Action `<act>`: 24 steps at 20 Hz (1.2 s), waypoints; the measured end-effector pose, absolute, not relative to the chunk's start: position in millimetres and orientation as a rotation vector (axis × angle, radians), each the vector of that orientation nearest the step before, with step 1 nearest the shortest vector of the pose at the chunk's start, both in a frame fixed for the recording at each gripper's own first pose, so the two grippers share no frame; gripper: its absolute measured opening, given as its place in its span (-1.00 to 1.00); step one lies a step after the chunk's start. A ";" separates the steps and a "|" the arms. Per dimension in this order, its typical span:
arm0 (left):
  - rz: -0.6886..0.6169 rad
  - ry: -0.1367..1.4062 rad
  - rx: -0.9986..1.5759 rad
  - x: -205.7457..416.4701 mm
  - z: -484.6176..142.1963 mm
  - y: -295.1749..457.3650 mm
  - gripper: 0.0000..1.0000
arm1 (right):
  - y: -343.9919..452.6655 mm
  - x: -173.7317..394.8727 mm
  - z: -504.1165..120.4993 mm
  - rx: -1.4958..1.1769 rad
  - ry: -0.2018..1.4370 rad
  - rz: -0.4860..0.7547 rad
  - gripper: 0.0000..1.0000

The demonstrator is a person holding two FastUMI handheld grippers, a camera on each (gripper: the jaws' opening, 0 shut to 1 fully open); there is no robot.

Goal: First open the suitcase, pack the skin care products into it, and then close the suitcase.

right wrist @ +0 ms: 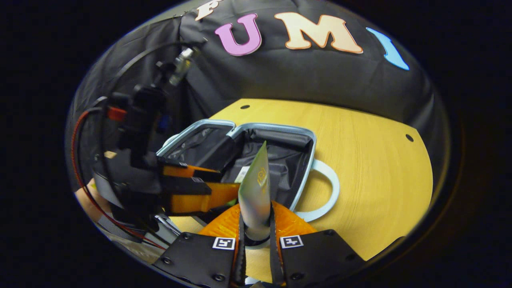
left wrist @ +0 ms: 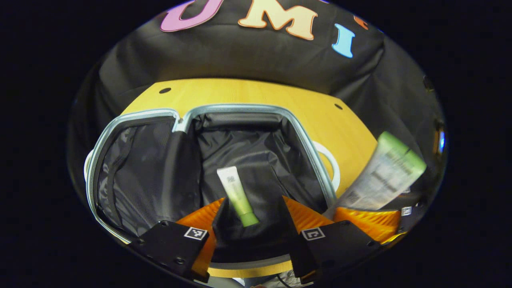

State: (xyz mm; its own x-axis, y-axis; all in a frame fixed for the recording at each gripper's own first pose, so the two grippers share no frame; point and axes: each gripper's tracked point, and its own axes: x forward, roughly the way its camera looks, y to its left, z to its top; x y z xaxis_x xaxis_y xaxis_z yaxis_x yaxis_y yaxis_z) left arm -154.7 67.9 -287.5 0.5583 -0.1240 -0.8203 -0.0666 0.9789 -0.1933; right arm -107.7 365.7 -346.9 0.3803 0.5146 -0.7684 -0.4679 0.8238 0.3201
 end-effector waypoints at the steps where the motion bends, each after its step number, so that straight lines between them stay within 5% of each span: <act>1: -0.031 0.957 -0.226 -152.7 -280.8 74.1 0.43 | 367.5 -110.6 -356.5 0.051 1.031 0.606 -0.48; 8: 0.121 0.843 -0.259 -162.9 -243.0 161.7 0.51 | 383.0 -111.4 -389.8 -0.002 1.156 0.514 -0.55; 11: 0.228 0.804 -0.265 -177.2 -230.1 216.9 0.45 | 390.4 -99.6 -396.6 -0.003 1.157 0.485 -0.41; 13: 0.308 0.790 -0.278 -188.1 -221.7 259.0 0.46 | 389.8 -95.2 -395.1 0.012 1.141 0.472 -0.24; 18: 0.474 0.784 -0.249 -204.1 -218.7 363.9 0.50 | 393.8 -79.0 -371.5 0.041 1.036 0.482 0.99; 24: 0.570 0.891 -0.183 -215.7 -244.1 443.7 0.55 | 366.4 -51.0 -325.6 0.059 0.903 0.425 0.96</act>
